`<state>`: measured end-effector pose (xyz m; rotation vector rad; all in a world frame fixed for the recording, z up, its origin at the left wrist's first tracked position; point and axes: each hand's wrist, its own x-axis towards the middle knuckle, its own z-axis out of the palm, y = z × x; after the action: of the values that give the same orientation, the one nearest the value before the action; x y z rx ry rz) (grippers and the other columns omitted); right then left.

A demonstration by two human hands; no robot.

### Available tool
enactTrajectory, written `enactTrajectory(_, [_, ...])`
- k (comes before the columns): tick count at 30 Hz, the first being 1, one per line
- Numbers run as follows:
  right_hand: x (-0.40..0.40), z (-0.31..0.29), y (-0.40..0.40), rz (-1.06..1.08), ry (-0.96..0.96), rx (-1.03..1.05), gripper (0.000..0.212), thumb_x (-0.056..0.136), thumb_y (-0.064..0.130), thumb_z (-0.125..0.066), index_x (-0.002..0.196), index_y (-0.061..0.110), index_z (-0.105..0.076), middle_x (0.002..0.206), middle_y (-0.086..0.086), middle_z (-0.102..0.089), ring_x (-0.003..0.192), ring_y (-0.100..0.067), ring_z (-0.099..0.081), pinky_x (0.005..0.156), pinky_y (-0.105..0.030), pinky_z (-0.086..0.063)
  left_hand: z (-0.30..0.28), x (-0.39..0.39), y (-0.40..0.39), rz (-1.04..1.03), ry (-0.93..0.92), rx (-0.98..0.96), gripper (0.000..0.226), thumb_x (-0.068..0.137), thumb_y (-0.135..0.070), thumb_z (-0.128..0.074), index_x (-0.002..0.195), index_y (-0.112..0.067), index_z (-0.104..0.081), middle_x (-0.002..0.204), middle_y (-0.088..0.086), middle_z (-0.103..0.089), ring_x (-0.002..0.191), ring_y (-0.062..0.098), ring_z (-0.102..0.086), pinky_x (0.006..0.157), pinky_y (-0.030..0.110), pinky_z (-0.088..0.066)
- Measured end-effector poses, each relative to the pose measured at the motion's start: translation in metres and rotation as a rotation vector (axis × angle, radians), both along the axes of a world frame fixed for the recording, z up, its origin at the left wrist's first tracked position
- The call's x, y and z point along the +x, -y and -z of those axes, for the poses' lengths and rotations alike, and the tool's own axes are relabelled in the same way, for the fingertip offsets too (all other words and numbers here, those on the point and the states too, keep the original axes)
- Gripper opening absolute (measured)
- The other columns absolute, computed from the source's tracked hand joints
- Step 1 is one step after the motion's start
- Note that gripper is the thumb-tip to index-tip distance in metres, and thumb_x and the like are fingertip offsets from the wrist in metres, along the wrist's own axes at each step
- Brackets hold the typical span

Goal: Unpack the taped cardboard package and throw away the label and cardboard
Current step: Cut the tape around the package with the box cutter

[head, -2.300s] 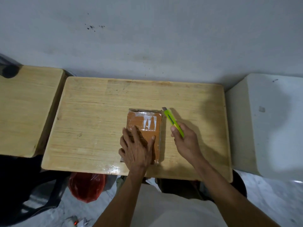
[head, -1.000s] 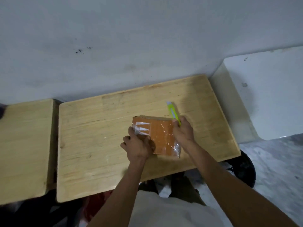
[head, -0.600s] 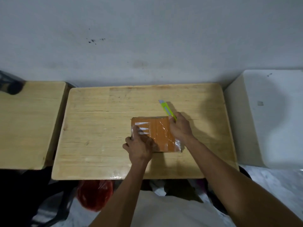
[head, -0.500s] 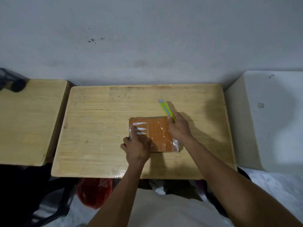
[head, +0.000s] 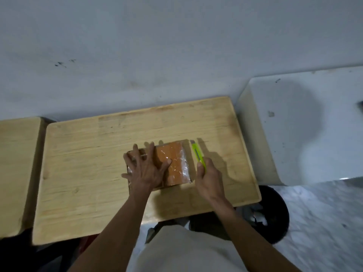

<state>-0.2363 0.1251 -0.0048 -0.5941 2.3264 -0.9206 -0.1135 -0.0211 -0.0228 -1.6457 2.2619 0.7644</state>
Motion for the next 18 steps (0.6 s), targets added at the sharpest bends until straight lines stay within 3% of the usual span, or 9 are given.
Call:
enactTrajectory(6, [0.019, -0.006, 0.012, -0.02, -0.036, -0.015, 0.029, 0.103, 0.022, -0.039, 0.128, 0.016, -0.052, 0.099, -0.009, -0.064, 0.089, -0.025, -0.062, 0.072, -0.035, -0.049, 0.003, 0.002, 0.0, -0.004, 0.015, 0.018, 0.088, 0.079, -0.087, -0.041, 0.152, -0.053, -0.006, 0.167, 0.001, 0.015, 0.148, 0.044, 0.023, 0.107, 0.081, -0.01])
enactTrajectory(10, [0.024, -0.007, 0.021, -0.01, -0.058, -0.032, 0.03, 0.102, 0.02, -0.042, 0.129, 0.012, -0.053, 0.102, -0.01, -0.065, 0.085, -0.021, -0.061, 0.068, -0.026, -0.039, 0.005, 0.002, 0.001, 0.001, -0.014, 0.01, 0.087, 0.081, -0.084, -0.044, 0.153, -0.051, -0.007, 0.167, 0.001, 0.013, 0.149, 0.043, 0.02, 0.108, 0.078, -0.02])
enactTrajectory(18, [0.029, 0.002, 0.027, 0.016, -0.06, 0.006, 0.031, 0.103, 0.022, -0.042, 0.13, 0.013, -0.052, 0.101, -0.008, -0.065, 0.085, -0.021, -0.065, 0.062, -0.024, -0.044, 0.007, 0.001, 0.002, 0.007, -0.012, -0.003, 0.086, 0.081, -0.082, -0.045, 0.152, -0.051, -0.009, 0.167, 0.001, 0.011, 0.148, 0.046, 0.019, 0.108, 0.077, -0.022])
